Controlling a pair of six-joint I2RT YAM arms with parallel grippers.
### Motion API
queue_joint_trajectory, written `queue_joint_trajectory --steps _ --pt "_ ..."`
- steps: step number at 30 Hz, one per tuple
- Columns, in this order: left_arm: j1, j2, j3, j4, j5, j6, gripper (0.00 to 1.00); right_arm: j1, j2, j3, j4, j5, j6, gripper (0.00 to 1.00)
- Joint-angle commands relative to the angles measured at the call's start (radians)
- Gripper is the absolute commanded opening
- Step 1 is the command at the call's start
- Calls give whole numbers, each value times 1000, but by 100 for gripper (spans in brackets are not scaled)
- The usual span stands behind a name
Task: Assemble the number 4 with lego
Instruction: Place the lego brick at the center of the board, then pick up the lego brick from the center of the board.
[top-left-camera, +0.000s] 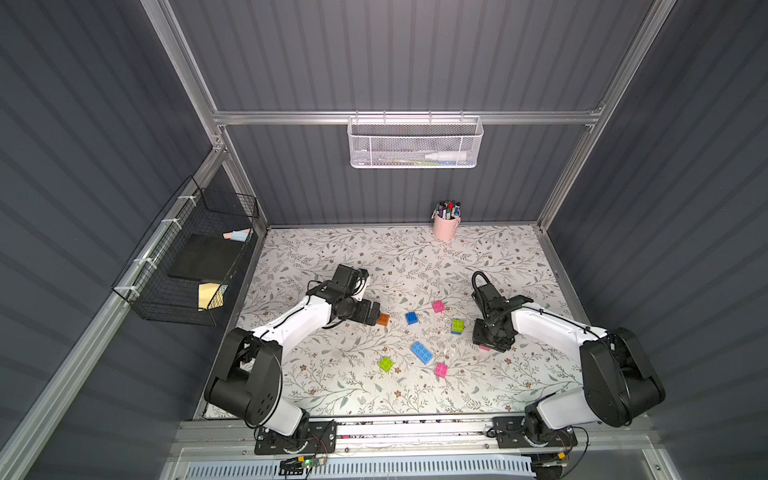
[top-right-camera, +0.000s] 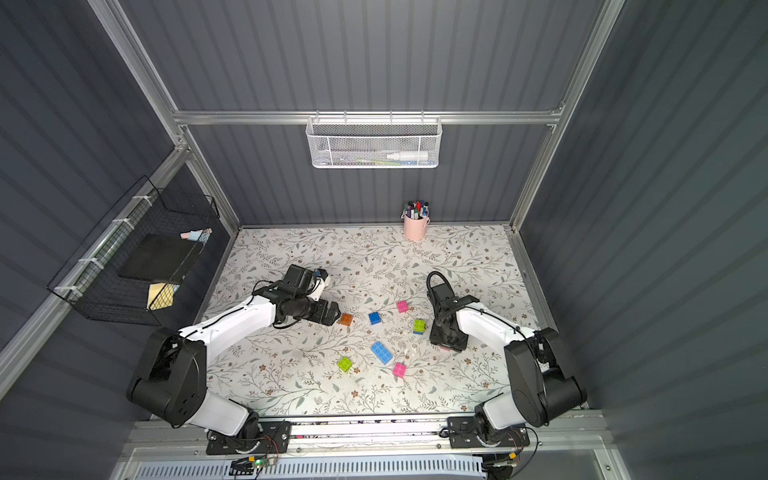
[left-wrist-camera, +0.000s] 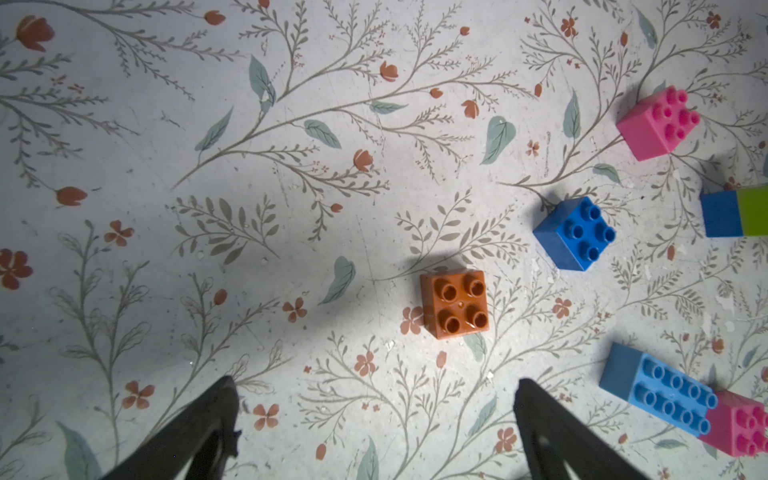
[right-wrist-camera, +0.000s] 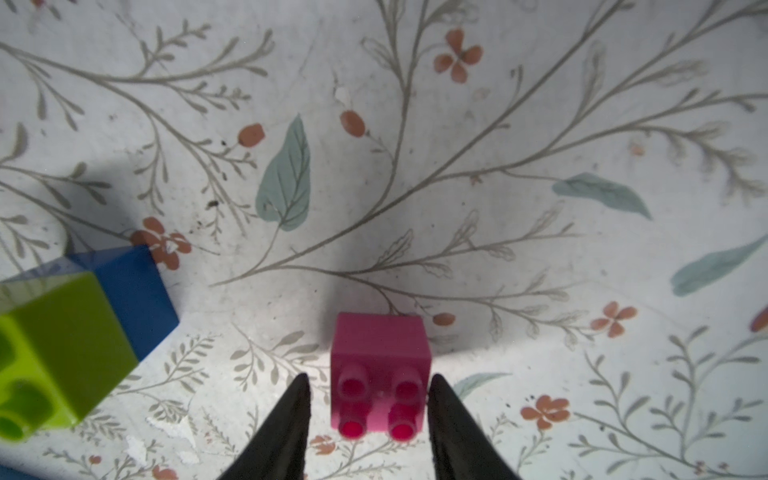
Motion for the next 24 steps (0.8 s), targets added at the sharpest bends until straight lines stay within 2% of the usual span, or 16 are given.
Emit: queue_joint_trajectory --steps 1,11,24 --pt "-6 -25 -11 -7 -11 18 99 -9 11 -14 -14 14 -5 47" --pt "-6 -24 -12 -8 -13 17 99 -27 23 -6 -6 21 -21 42" --pt "-5 -25 -12 -12 -16 19 100 -33 11 -4 -5 14 -37 43"
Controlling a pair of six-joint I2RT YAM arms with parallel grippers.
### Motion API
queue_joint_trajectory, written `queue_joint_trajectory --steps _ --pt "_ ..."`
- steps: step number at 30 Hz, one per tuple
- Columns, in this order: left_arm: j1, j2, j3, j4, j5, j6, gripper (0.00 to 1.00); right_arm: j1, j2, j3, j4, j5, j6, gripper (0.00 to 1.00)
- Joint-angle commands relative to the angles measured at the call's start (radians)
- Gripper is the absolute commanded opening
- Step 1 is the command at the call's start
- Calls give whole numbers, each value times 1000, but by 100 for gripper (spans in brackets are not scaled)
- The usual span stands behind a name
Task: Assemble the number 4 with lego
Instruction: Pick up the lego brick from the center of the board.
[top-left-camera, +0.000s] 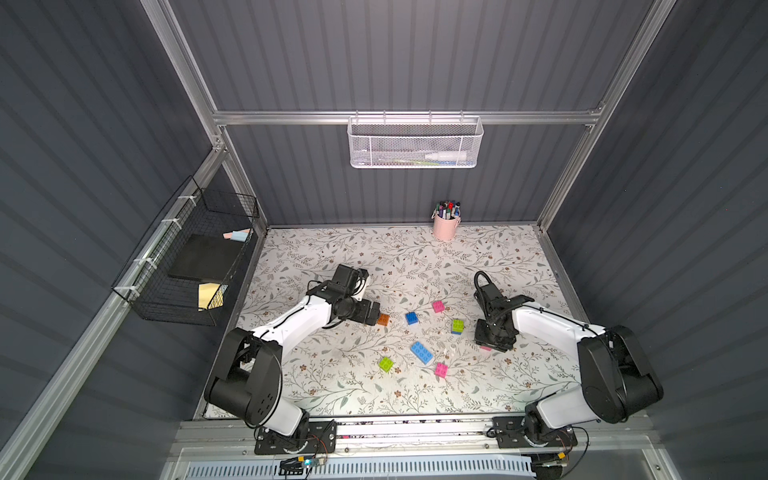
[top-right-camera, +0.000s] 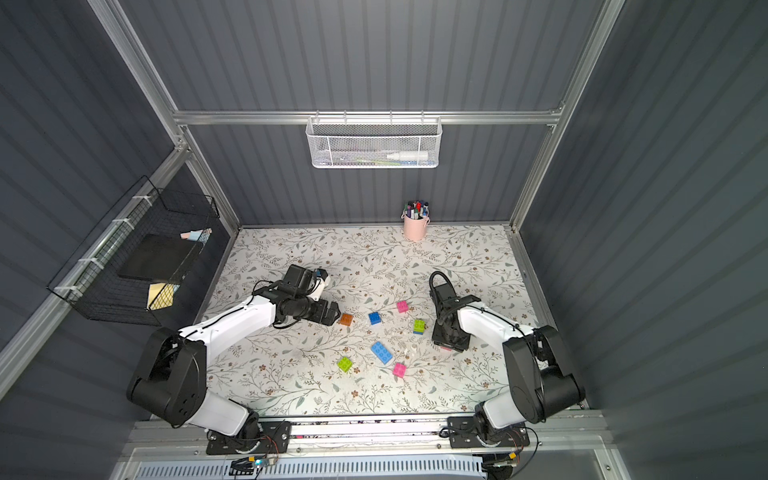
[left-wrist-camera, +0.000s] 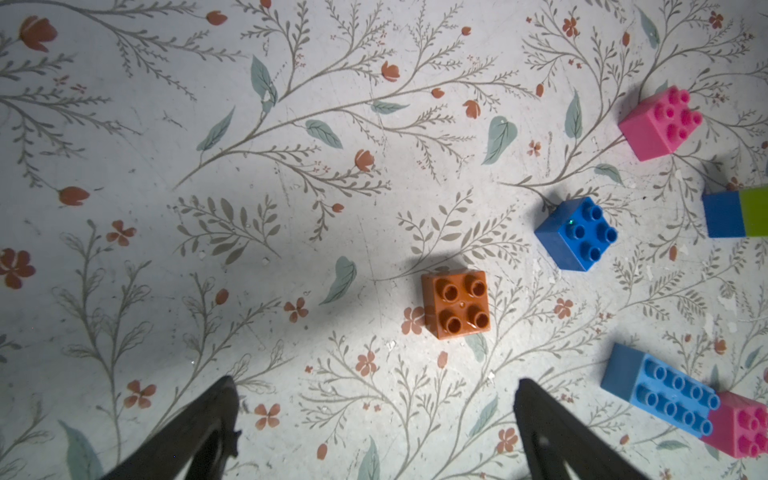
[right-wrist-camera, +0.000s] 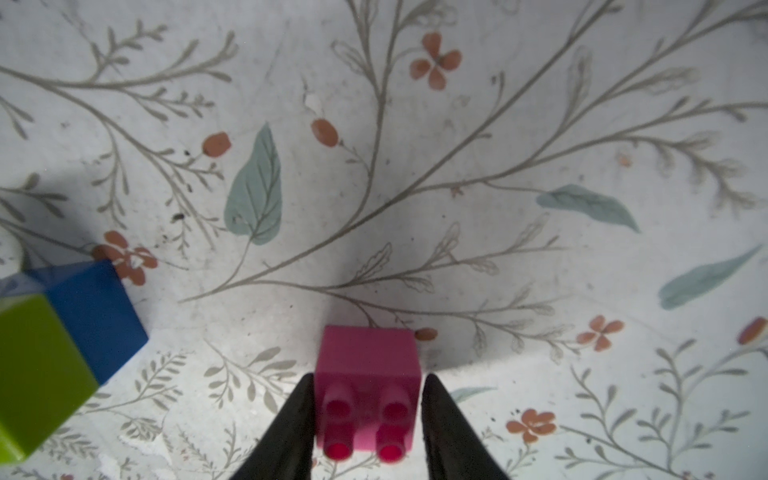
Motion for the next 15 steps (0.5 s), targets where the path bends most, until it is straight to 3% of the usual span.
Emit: queue_joint_trajectory --steps 1,8,15 --pt "-6 -26 -14 -12 -12 19 100 -7 -2 2 -10 13 -8 43" --pt "-6 -27 -15 -13 -13 18 100 -12 -4 10 -9 10 -19 43" --pt "-5 -28 -16 -15 -16 18 100 -11 6 18 -5 1 -25 36"
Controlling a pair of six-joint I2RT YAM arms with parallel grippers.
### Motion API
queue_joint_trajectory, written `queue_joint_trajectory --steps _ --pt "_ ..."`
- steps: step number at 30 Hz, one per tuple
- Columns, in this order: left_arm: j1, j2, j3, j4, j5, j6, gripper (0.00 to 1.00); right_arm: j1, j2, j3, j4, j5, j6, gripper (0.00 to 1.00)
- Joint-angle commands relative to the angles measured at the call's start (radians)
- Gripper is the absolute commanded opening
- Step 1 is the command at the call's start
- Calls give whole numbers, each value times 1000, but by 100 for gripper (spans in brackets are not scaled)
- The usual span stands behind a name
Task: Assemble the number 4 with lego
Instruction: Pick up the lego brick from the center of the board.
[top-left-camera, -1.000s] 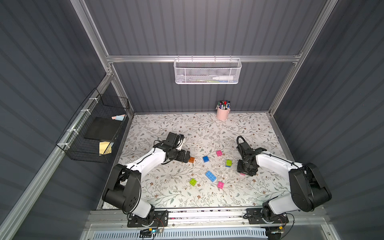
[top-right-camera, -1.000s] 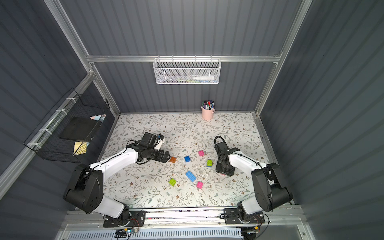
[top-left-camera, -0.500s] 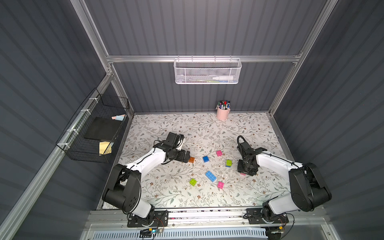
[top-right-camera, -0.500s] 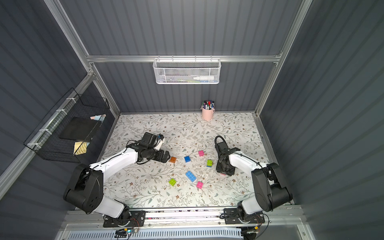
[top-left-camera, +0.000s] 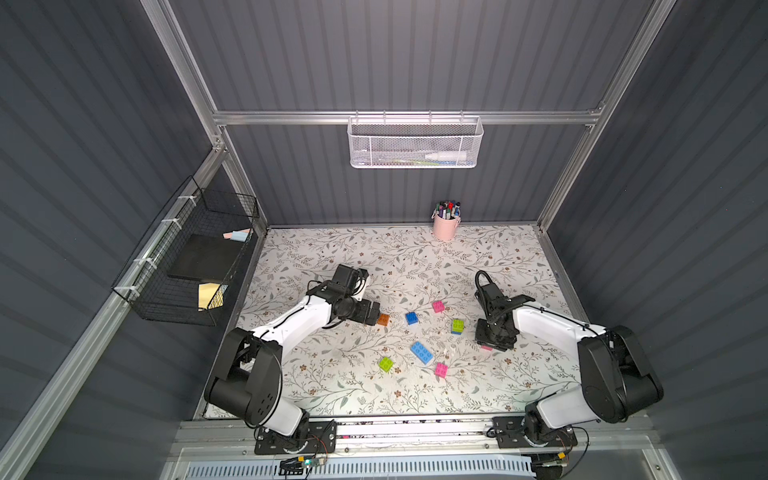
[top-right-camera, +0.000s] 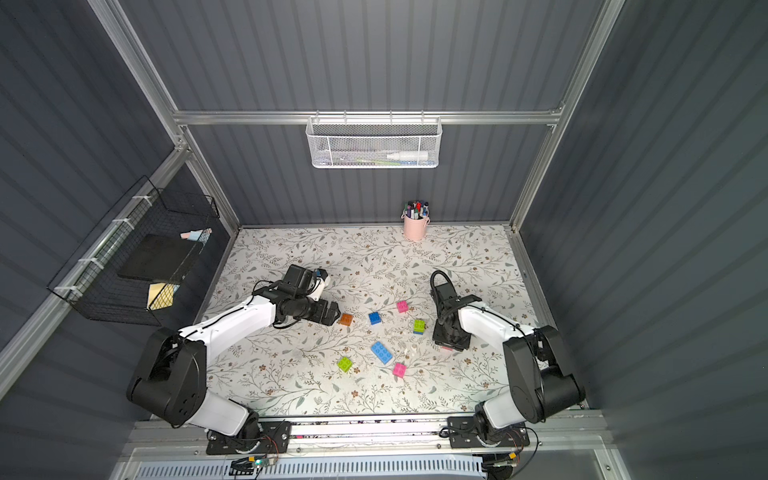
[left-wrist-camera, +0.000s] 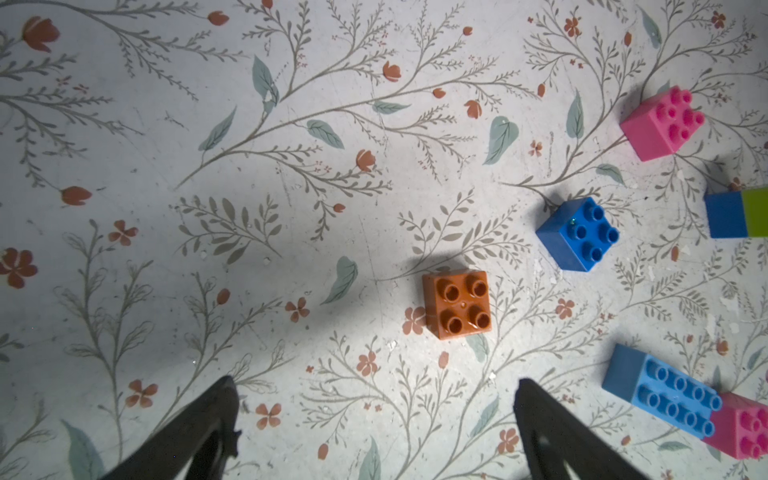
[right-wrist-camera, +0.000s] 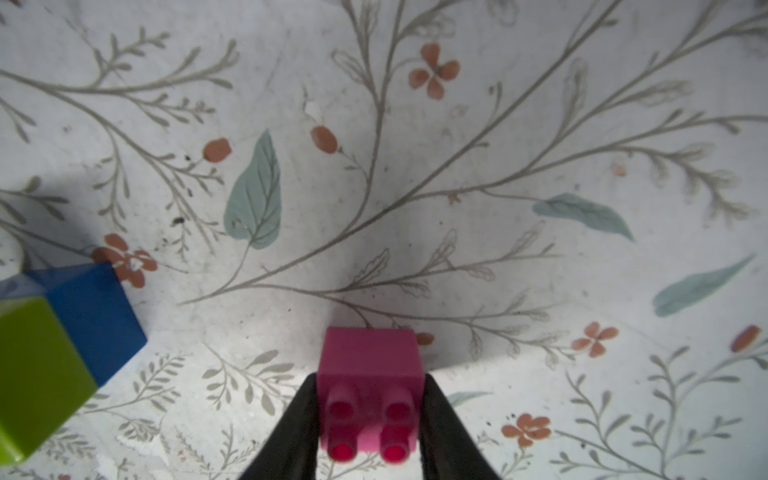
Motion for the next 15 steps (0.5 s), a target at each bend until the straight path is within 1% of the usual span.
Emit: queue_joint_trajectory --steps 1,4,7,10,15 --pt "-6 -29 -16 -14 -14 18 99 -4 4 17 -13 1 -2 34" --pt "-6 -30 -16 -15 -14 18 99 -4 -13 36 -40 -14 -7 31" --pt "-5 -29 -16 -16 -12 18 100 -4 -42 89 -87 -36 -25 29" --pt "-6 -26 -15 -14 -8 16 99 -1 -69 154 -112 -86 -57 29" --pt "-6 -21 -11 -10 -3 13 99 25 -31 258 -153 -132 -94 28"
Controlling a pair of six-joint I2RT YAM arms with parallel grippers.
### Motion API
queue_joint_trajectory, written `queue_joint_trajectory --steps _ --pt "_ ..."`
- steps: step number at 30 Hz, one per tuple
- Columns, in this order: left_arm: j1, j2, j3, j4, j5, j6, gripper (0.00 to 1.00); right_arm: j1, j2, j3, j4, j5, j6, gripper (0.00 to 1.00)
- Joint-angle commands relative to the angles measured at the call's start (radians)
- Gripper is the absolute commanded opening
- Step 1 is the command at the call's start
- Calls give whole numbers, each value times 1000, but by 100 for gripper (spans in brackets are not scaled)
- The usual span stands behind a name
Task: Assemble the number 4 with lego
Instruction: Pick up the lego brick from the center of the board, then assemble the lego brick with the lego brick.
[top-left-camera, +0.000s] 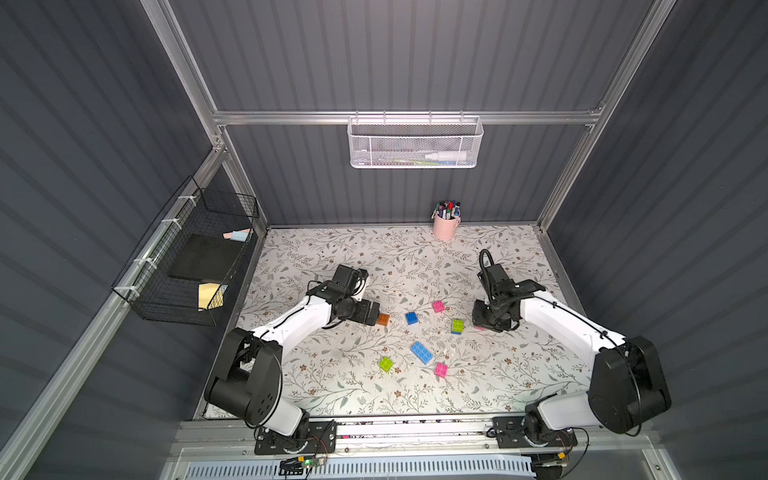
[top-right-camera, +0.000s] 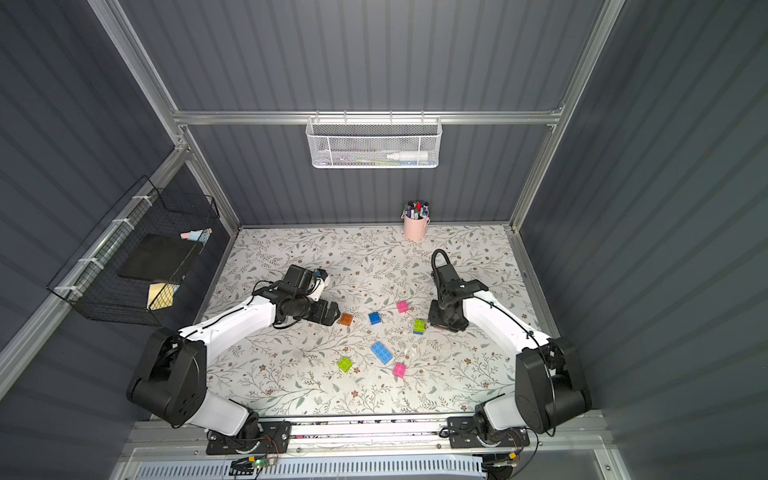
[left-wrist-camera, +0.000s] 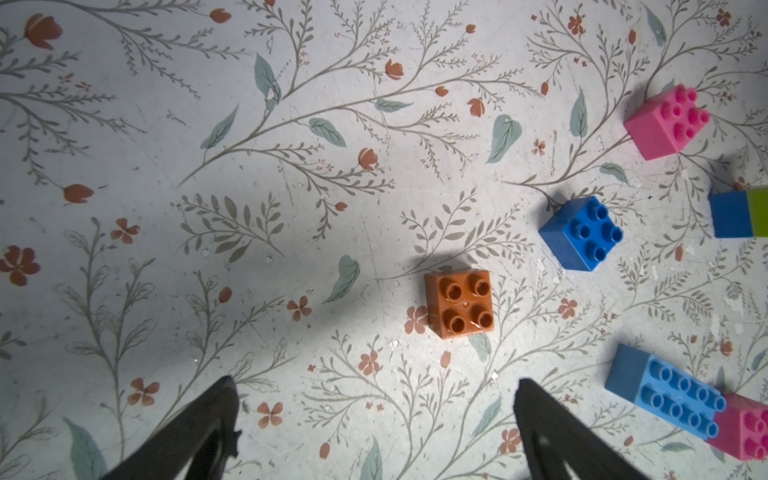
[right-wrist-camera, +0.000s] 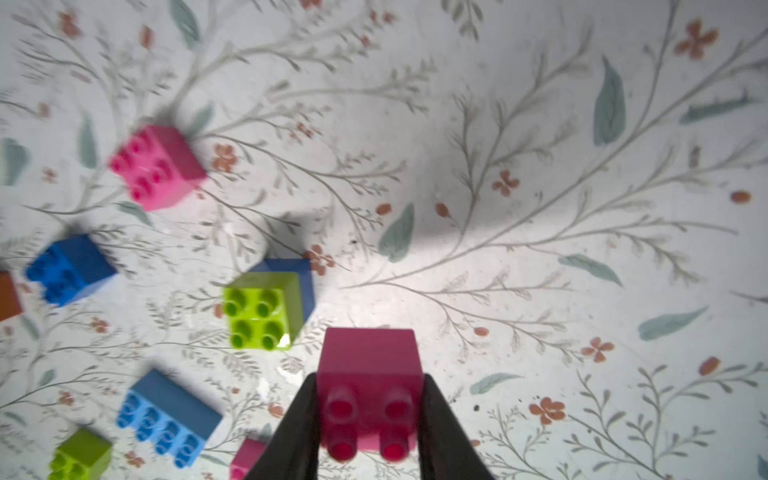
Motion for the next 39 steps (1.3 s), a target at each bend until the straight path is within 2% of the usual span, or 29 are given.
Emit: queue_joint_trajectory --steps 1,15,27,39 --pt "-5 -21 -10 -11 1 14 99 26 32 54 -71 -39 -38 28" --pt "-5 -23 -8 -15 2 19 99 103 148 129 -68 -24 -29 28" --pt "-6 -22 -7 -18 0 23 100 111 202 141 -75 24 -28 28" --pt "-6 -20 -6 -19 -2 24 99 112 237 152 -68 21 -32 28"
